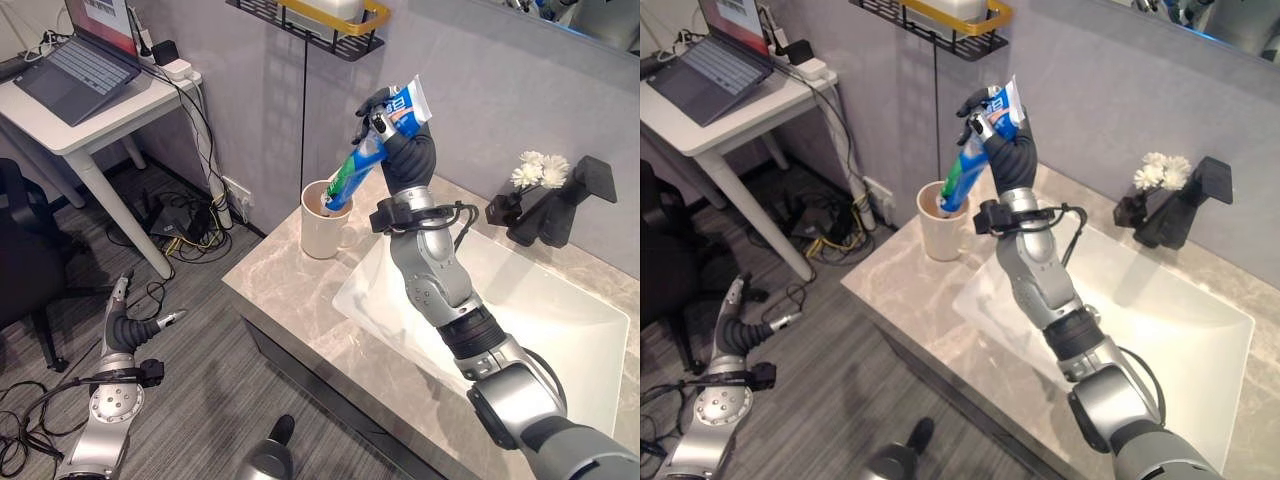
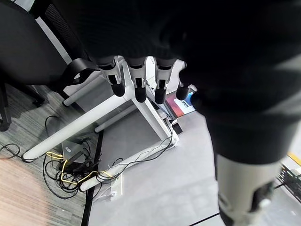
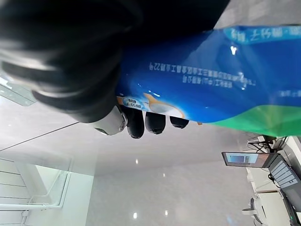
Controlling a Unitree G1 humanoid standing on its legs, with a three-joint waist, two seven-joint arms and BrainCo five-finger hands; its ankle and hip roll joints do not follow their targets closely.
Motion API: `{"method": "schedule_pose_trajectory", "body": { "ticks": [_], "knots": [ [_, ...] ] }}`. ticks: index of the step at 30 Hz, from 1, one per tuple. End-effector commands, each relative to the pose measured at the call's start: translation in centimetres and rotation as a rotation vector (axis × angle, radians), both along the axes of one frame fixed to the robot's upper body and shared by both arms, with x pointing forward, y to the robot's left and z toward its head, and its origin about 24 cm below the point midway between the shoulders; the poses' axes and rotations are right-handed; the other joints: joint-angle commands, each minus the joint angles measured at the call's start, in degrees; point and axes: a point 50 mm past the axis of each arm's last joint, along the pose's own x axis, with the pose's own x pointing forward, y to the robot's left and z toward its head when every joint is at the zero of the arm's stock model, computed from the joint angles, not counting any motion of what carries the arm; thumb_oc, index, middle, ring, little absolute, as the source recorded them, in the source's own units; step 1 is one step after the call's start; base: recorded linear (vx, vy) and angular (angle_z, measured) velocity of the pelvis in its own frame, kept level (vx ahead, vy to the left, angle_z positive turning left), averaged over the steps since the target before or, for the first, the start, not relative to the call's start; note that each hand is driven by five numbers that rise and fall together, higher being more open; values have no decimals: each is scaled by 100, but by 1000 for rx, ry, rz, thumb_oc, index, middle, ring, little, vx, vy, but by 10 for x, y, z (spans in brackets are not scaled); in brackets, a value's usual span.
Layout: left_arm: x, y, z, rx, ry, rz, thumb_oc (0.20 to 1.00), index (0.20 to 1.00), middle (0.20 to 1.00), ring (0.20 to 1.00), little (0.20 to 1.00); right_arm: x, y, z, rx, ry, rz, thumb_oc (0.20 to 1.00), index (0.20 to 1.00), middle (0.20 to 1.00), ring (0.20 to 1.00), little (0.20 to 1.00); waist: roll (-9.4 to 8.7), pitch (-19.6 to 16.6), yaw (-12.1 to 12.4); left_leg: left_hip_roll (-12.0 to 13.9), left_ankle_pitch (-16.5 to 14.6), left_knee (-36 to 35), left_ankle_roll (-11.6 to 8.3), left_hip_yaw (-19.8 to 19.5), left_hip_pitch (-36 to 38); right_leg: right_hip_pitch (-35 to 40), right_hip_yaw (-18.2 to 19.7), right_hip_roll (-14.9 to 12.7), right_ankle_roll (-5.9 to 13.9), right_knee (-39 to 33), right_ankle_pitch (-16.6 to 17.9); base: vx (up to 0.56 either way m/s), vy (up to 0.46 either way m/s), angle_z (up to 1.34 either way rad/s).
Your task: Put brush and paste in cup on sink, flatten towel.
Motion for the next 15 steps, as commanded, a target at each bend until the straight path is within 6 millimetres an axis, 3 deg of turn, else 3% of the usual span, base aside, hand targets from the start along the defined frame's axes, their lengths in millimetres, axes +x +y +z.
{"method": "schedule_pose_trajectory", "body": {
  "ticks": [1,4,5,6,7,8,15],
  "knots": [
    [5,-6,7,20,-30,-64,1000,1000,1000,1000,1000,0,10,22,-38,-94,30,200,200,200,200,200,-139,-311,-109,159,74,23,-77,131,-223,223,138,-682,417,8,1354,0,0,0],
    [5,-7,4,19,-16,-71,1000,1000,1000,1000,1000,2,10,16,-56,-68,30,200,200,200,200,200,-142,-326,-100,158,77,23,-82,115,-223,227,135,-673,416,2,1359,0,0,0],
    [4,-7,2,20,-7,-72,1000,1000,1000,1000,1000,3,10,16,-69,-68,23,366,366,366,366,366,-139,-327,-98,158,80,23,-83,110,-225,227,127,-667,417,2,1351,0,0,0],
    [5,-8,3,22,-6,-79,1000,1000,1000,1000,1000,4,9,15,-79,-65,21,366,366,366,366,366,-144,-328,-94,155,79,23,-84,109,-226,228,124,-664,416,1,1348,0,0,0],
    [4,-8,1,21,1,-79,1000,1000,1000,1000,1000,5,9,14,-83,-60,16,931,931,931,931,931,-146,-329,-93,158,80,23,-84,105,-228,227,123,-662,417,1,1345,0,0,0],
    [4,-9,2,24,-1,-83,1000,1000,1000,1000,1000,6,9,13,-88,-53,10,1000,1000,1000,1000,1000,-152,-328,-91,159,80,23,-82,100,-232,227,122,-660,416,-1,1347,0,0,0],
    [5,-10,0,22,11,-90,1000,1000,1000,1000,1000,11,7,9,-96,-25,-37,1000,1000,1000,1000,1000,-149,-337,-66,170,78,23,-72,98,-229,216,139,-651,416,-3,1342,0,0,0]
  ]
}}
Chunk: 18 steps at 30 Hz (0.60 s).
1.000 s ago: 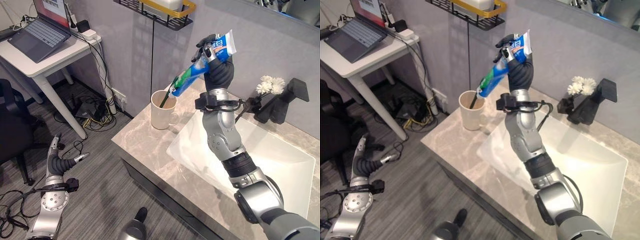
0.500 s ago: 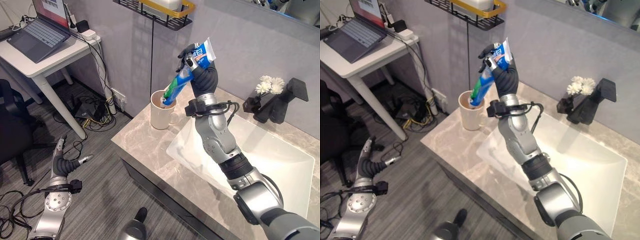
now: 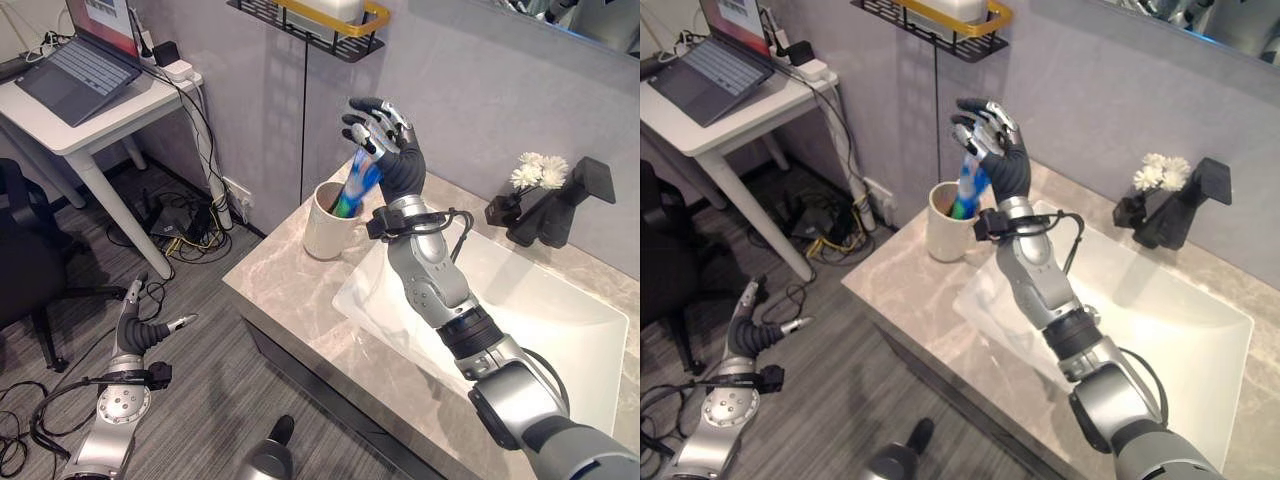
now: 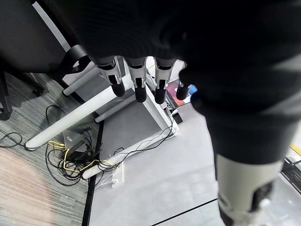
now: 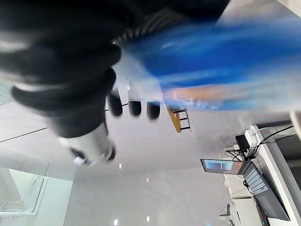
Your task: Put brush and paste in cup on sink, flatten towel.
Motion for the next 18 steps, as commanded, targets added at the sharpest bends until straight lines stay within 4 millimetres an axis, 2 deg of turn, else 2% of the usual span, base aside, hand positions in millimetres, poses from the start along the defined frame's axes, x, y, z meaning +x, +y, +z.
{"method": "schedule_pose_trajectory", "body": {
  "ticks": [1,6,9,12,15,16,18],
  "knots": [
    [5,-3,5,29,-14,-53,1000,1000,1000,1000,1000,1,7,27,-39,-109,-10,1000,1000,1000,1000,1000,-148,-334,-66,171,83,-35,-75,109,-222,198,143,-657,417,-3,1352,0,0,0],
    [6,-7,4,22,-12,-67,1000,1000,1000,1000,1000,1,8,28,-33,-113,-23,1000,1000,1000,1000,1000,-145,-357,-58,191,71,-35,-75,139,-188,210,185,-644,413,-13,1334,0,0,0],
    [8,-9,2,15,-8,-65,1000,1000,1000,1000,1000,-3,9,36,-24,-151,-23,1000,1000,1000,1000,1000,-142,-378,-92,211,55,-35,-78,195,-146,212,213,-632,404,-13,1316,0,0,0],
    [10,-13,8,19,-40,-82,1000,1000,1000,1000,1000,-15,5,58,-55,-281,-72,1000,1000,1000,1000,1000,-114,-407,-166,251,37,-35,-91,288,-90,191,307,-614,389,-13,1289,-35,5,-3],
    [10,-15,23,-29,-101,-127,1000,1000,1000,1000,1000,-38,-17,89,-185,-527,-242,1000,1000,1000,1000,1000,-49,-441,-341,271,58,-35,-87,375,-69,155,377,-609,386,-13,1297,-25,14,-7],
    [9,-16,34,-33,-146,-166,1000,1000,1000,1000,1000,-49,-31,99,-313,-664,-406,1000,1000,1000,1000,1000,-4,-453,-429,300,19,-35,-98,406,-35,153,414,-595,397,-7,1257,-7,25,-13],
    [7,-18,53,-5,-206,-229,1000,1000,1000,1000,1000,-61,-55,104,-481,-799,-662,1000,1000,1000,1000,1000,52,-472,-550,321,27,-35,-93,441,-7,128,477,-590,392,-3,1255,-1,18,-14]
  ]
}}
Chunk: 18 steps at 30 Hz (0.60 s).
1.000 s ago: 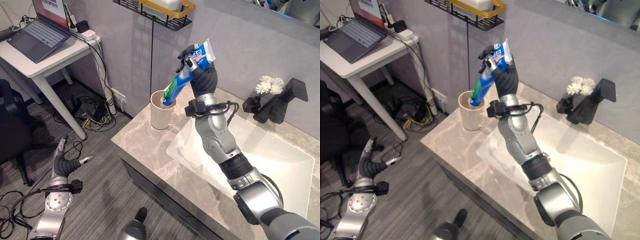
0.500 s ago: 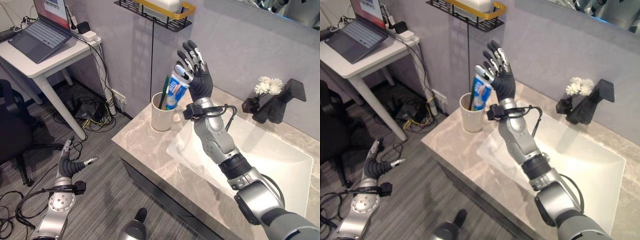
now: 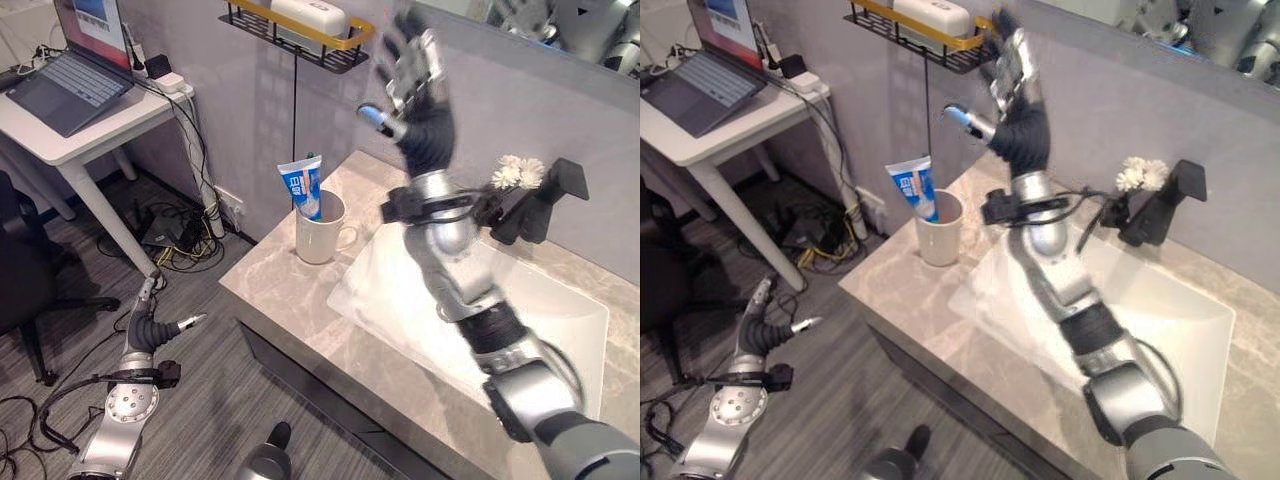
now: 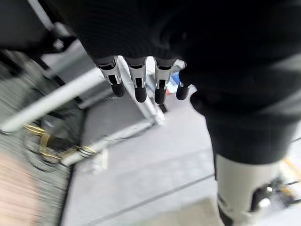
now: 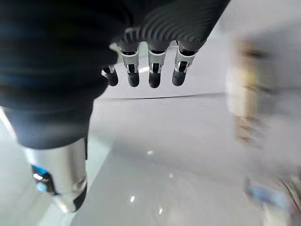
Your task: Put brush and paste in cup on sink, flatten towel.
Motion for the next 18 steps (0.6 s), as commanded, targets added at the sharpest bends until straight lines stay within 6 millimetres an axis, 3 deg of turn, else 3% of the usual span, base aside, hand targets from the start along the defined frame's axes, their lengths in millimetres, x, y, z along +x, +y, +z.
{"method": "schedule_pose_trajectory", "body": {
  "ticks": [1,3,6,10,11,12,13,14,15,17,18],
  "knots": [
    [3,-1,42,58,-174,-136,1000,1000,1000,1000,1000,-21,-27,28,-149,-325,-369,1000,1000,1000,1000,1000,84,-390,-344,336,8,-75,-122,292,-90,71,346,-544,369,14,1162,-12,16,-21],
    [0,-2,62,125,-232,-200,1000,1000,1000,1000,1000,-32,-58,27,-187,-388,-564,1000,1000,1000,1000,1000,161,-398,-531,368,-16,-75,-123,345,-53,35,451,-524,367,19,1145,-6,15,-27],
    [-12,9,89,206,-301,-201,1000,1000,1000,1000,1000,-52,-112,9,-255,-379,-846,1000,1000,1000,1000,1000,285,-414,-822,440,-50,-75,-131,507,9,-91,661,-493,366,5,1107,-2,23,-22],
    [-29,28,100,150,-336,-148,1000,1000,1000,1000,1000,-75,-196,-20,-195,-170,-1147,1000,1000,1000,1000,1000,362,-392,-1164,528,-87,-75,-108,812,83,-331,1016,-463,372,-13,1102,-11,14,-50],
    [-36,41,92,43,-324,-98,1000,1000,1000,1000,1000,-82,-242,-47,-239,47,-1301,1000,1000,1000,1000,1000,364,-360,-1333,548,-113,-75,-88,982,144,-458,1223,-444,362,-13,1130,-21,26,-65],
    [-36,41,92,39,-323,-102,1000,1000,1000,1000,1000,-83,-243,-47,-240,46,-1301,1000,1000,1000,1000,1000,365,-371,-1304,540,-73,-75,-78,1006,117,-502,1250,-453,352,-13,1169,2,12,-69],
    [-41,50,85,25,-297,-45,1000,1000,1000,1000,1000,-93,-263,-63,-253,158,-1366,1000,1000,1000,1000,1000,377,-337,-1447,560,-117,-75,-76,1072,170,-520,1329,-428,352,-13,1160,23,-12,-71],
    [-50,58,75,3,-260,5,1000,1000,1000,1000,1000,-126,-306,-105,-185,395,-1531,1000,1000,1000,1000,1000,420,-292,-1550,581,-133,-75,-65,1148,220,-567,1425,-409,345,-13,1152,25,-16,-45],
    [-50,57,75,2,-259,1,1000,1000,1000,1000,1000,-127,-307,-105,-184,396,-1532,1000,1000,1000,1000,1000,413,-299,-1533,573,-96,-75,-58,1151,201,-587,1429,-417,335,-13,1180,8,-13,-39],
    [-57,64,71,-16,-248,39,1000,1000,1000,1000,1000,-155,-328,-129,-100,520,-1637,1000,1000,1000,1000,1000,446,-281,-1621,568,-87,-75,-58,1184,189,-625,1452,-418,335,-13,1190,14,-20,-20],
    [-57,65,70,-17,-242,46,1000,1000,1000,1000,1000,-177,-343,-160,-47,677,-1720,1000,1000,1000,1000,1000,473,-258,-1614,577,-129,-75,-66,1183,210,-602,1441,-407,347,-13,1157,13,-25,-24]
  ]
}}
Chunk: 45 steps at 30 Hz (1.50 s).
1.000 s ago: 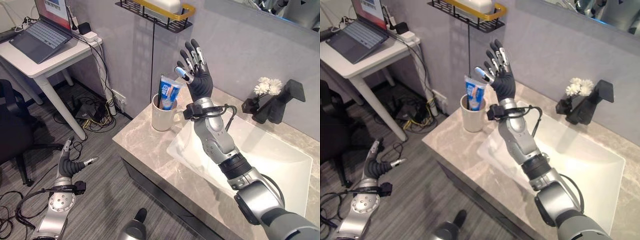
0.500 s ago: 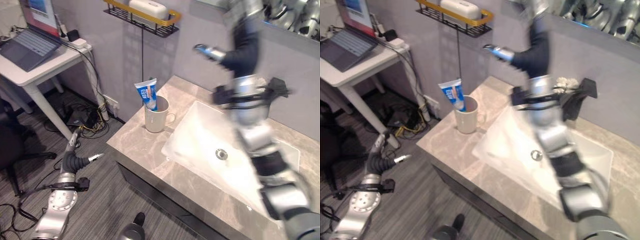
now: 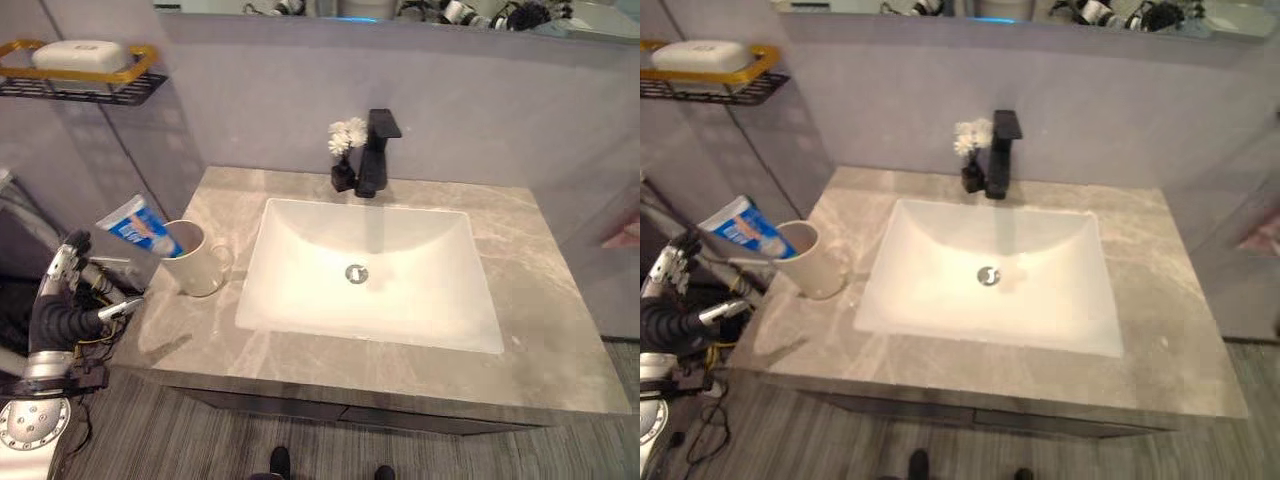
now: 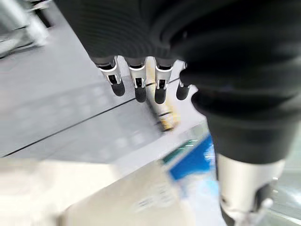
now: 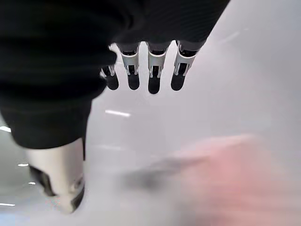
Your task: Put brush and paste in cup on sink, flatten towel.
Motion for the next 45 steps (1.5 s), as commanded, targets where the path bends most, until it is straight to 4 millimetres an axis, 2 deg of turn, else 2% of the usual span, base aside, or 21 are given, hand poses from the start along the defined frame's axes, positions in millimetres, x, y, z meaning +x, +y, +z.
{"method": "schedule_pose_trajectory", "body": {
  "ticks": [1,2,5,7,9,10,11,13,16,17,18,19,22,23,25,26,28,31,32,40,45],
  "knots": [
    [2,8,23,19,-109,11,1000,1000,1000,1000,1000,-42,-25,-39,187,-15,-234,1000,1000,1000,1000,1000,-38,-7,1,346,35,15,-202,-52,-58,-42,57,-502,377,-17,944,4,-20,-20],
    [2,8,23,19,-110,11,1000,1000,1000,1000,1000,-42,-26,-39,188,-18,-233,1000,1000,1000,1000,1000,-41,-15,3,342,42,15,-201,-53,-69,-53,57,-506,376,-17,949,-22,-16,-9],
    [1,12,25,17,-148,59,1000,1000,1000,1000,1000,-91,-22,-100,434,-5,-445,1000,1000,1000,1000,1000,36,26,-7,346,46,15,-228,-84,-108,-63,21,-507,378,-17,926,0,-11,0],
    [3,13,30,12,-178,62,1000,1000,1000,1000,1000,-114,-10,-134,571,57,-528,1000,1000,1000,1000,1000,88,51,15,339,89,15,-255,-132,-180,-75,-39,-515,376,-17,913,-15,-29,3],
    [4,11,31,-23,-199,48,335,335,335,335,335,-132,7,-164,721,91,-580,1000,1000,1000,1000,1000,138,73,20,335,123,15,-282,-169,-244,-68,-109,-520,372,-17,914,-18,-23,4],
    [4,11,31,-22,-200,47,200,200,200,200,200,-132,7,-164,725,89,-578,1000,1000,1000,1000,1000,131,73,10,335,126,15,-284,-178,-249,-67,-119,-519,371,-17,913,0,-31,15],
    [8,5,29,-61,-195,1,200,200,200,200,200,-155,38,-201,916,222,-627,1000,1000,1000,1000,1000,191,113,57,347,112,15,-315,-201,-245,-20,-196,-509,380,-17,887,-4,-26,15],
    [9,2,31,-40,-179,-25,200,200,200,200,200,-165,62,-223,1046,333,-636,1000,1000,1000,1000,1000,231,133,88,329,162,15,-310,-221,-278,-31,-239,-518,373,-17,913,-18,-23,19],
    [3,4,39,-7,-175,-36,200,200,200,200,200,-183,107,-253,1231,612,-579,1000,1000,1000,1000,1000,272,134,169,338,202,15,-336,-260,-285,30,-324,-505,349,-17,869,-10,-32,9],
    [2,5,36,-38,-169,-39,200,200,200,200,200,-177,121,-262,1282,689,-481,1000,1000,1000,1000,1000,292,130,205,342,226,15,-349,-277,-286,65,-356,-496,337,-17,854,10,-33,33],
    [2,6,36,-37,-168,-38,200,200,200,200,200,-177,121,-262,1283,690,-480,1000,1000,1000,1000,1000,288,129,194,343,226,15,-350,-282,-285,70,-362,-495,336,-17,852,8,-25,30],
    [2,7,32,-81,-160,-41,200,200,200,200,200,-158,138,-272,1316,737,-349,1000,1000,1000,1000,1000,330,120,228,346,247,15,-361,-314,-277,122,-419,-488,316,-17,823,1,-14,27],
    [5,1,26,-186,-137,-129,200,200,200,200,200,-136,147,-277,1284,836,-209,1000,1000,1000,1000,1000,369,118,246,348,266,15,-359,-340,-252,181,-445,-468,297,-17,811,3,-13,14],
    [6,-2,21,-234,-92,-195,200,200,200,200,200,-115,149,-277,1238,874,-100,1000,1000,1000,1000,1000,393,114,267,352,279,15,-359,-344,-252,179,-449,-467,301,-17,811,-11,2,11],
    [9,-7,19,-192,32,-302,200,200,200,200,200,-88,152,-275,1186,882,35,1000,1000,1000,1000,1000,428,146,271,361,299,15,-364,-338,-240,170,-420,-452,302,-17,814,0,0,0],
    [9,-12,31,-67,105,-395,200,200,200,200,200,-78,150,-272,1149,887,90,1000,1000,1000,1000,1000,453,168,286,373,267,15,-375,-320,-199,185,-394,-439,311,-17,797,0,0,0],
    [5,-15,20,-138,172,-440,200,200,200,200,200,-60,153,-269,1076,921,191,1000,1000,1000,1000,1000,456,173,260,375,275,15,-367,-282,-196,140,-345,-438,316,-17,820,7,2,-4],
    [5,-19,22,-135,188,-472,200,200,200,200,200,-47,153,-264,995,938,259,1000,1000,1000,1000,1000,473,204,265,378,272,15,-368,-262,-180,122,-303,-430,323,-17,831,4,0,-5],
    [5,-19,16,-156,232,-481,200,200,200,200,200,-33,157,-259,940,930,340,1000,1000,1000,1000,1000,500,242,247,391,269,15,-370,-206,-161,77,-231,-410,327,-17,825,4,-5,-8],
    [0,-18,3,-193,303,-486,200,200,200,200,200,-28,164,-255,852,1002,485,1000,1000,1000,1000,1000,517,291,204,443,289,15,-382,-94,-180,-73,-95,-373,332,-17,812,7,-6,-7],
    [0,-20,0,-204,308,-491,200,200,200,200,200,-28,164,-253,838,1000,504,1000,1000,1000,1000,1000,537,329,183,448,292,15,-386,-74,-229,-144,-73,-373,339,-17,818,7,-2,-13]
  ]
}}
